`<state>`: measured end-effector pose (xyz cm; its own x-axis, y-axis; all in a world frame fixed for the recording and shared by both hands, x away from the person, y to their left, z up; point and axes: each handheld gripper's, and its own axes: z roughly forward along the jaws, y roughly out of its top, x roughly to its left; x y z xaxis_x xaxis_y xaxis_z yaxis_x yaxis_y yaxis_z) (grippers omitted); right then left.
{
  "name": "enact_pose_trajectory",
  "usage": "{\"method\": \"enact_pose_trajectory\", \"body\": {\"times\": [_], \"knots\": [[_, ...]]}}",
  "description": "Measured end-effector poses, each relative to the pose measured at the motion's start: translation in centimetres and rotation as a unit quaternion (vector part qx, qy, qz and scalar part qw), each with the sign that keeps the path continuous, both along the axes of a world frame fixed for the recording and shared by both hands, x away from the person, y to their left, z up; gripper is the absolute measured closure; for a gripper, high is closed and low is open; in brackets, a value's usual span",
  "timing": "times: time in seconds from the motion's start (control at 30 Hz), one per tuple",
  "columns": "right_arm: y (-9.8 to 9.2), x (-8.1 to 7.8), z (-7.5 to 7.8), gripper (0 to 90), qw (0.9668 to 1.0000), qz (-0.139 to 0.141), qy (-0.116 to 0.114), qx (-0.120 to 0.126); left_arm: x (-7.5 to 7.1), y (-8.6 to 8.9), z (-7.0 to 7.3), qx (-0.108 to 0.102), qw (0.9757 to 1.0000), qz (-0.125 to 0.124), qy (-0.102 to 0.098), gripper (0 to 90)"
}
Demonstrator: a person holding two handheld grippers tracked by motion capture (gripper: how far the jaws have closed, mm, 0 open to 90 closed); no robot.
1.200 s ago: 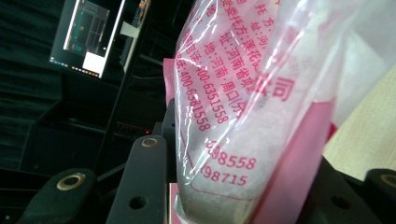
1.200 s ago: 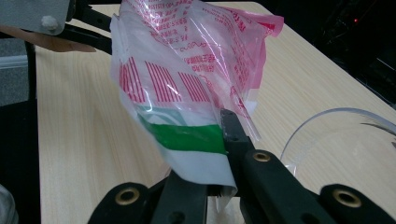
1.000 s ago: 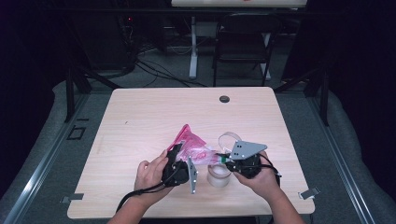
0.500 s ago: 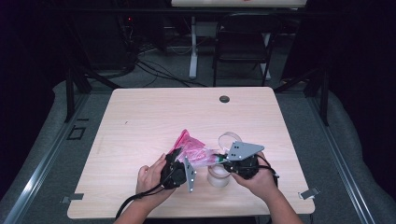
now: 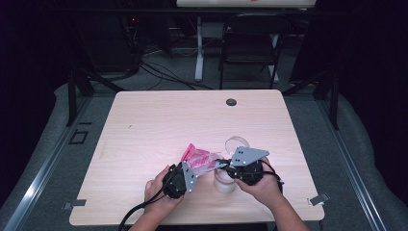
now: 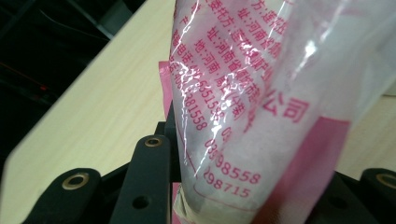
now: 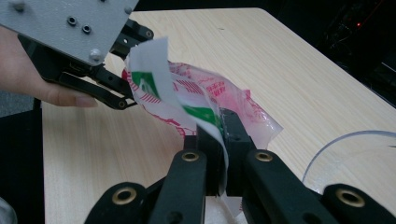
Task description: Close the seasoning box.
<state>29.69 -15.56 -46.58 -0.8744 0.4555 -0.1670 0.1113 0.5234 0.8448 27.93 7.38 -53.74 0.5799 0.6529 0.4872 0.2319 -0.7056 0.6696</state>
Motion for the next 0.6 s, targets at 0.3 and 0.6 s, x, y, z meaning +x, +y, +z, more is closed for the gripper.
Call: {"method": "enact_pose_trajectory", "body": {"times": [0.3, 0.6], "knots": [[-0.2, 0.1, 0.1, 81.2, 0.9998, -0.002, 0.001, 0.021, 0.7, 0.7, -0.8, -0.065, 0.9968, 0.001, 0.047, 69.1], [-0.8, -0.2, 1.0, 61.9, 0.9982, -0.007, 0.002, 0.059, 1.0, 1.4, -1.6, -0.106, 0.9908, 0.004, 0.085, 69.3]]}}
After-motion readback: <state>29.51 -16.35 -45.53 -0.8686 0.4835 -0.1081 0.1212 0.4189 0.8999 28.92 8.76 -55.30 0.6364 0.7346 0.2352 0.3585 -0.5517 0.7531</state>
